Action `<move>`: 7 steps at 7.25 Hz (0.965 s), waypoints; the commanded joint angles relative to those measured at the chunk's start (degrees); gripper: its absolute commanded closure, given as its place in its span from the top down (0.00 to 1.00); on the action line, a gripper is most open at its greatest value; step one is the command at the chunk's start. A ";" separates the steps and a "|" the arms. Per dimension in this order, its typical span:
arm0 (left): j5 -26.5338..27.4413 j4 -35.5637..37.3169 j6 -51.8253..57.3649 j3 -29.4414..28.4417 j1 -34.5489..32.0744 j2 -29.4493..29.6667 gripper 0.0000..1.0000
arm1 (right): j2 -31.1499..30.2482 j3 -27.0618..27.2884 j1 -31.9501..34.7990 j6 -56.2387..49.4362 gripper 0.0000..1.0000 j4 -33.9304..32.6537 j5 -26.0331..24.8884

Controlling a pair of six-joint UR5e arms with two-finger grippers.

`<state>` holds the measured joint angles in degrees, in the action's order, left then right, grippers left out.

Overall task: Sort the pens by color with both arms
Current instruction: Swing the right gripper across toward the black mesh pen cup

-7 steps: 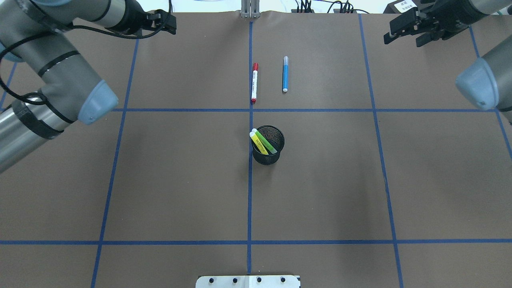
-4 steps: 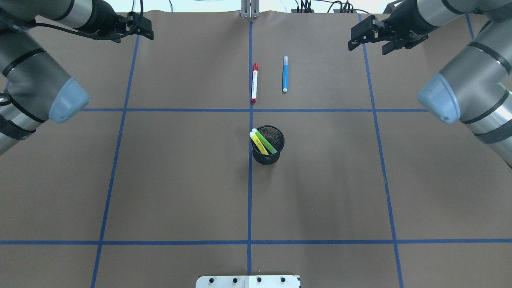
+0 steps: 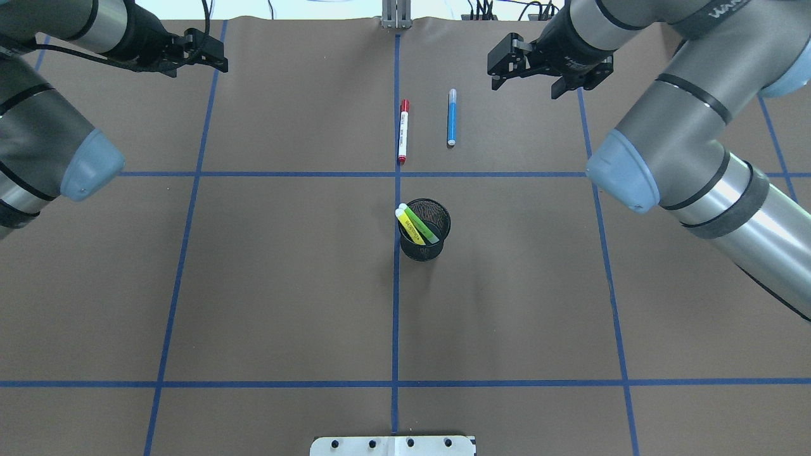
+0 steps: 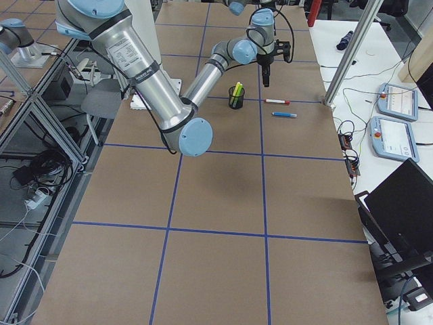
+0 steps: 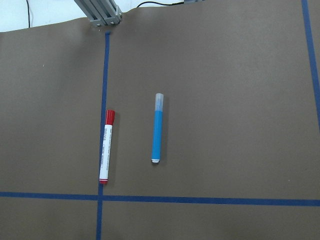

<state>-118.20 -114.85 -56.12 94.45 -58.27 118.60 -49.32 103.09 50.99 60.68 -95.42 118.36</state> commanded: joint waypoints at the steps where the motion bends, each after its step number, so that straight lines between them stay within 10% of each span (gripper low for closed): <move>1: -0.01 -0.02 0.05 0.03 -0.01 -0.21 0.99 | 3.60 -0.52 -2.47 0.31 1.00 -3.98 -1.55; 7: -1.42 -0.02 3.72 0.38 -0.44 -4.06 0.99 | 19.20 -14.95 -7.04 0.67 1.00 -21.26 -1.64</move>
<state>-119.25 -114.70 -54.41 94.61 -58.39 116.28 -35.85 94.58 44.88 61.34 -113.10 116.87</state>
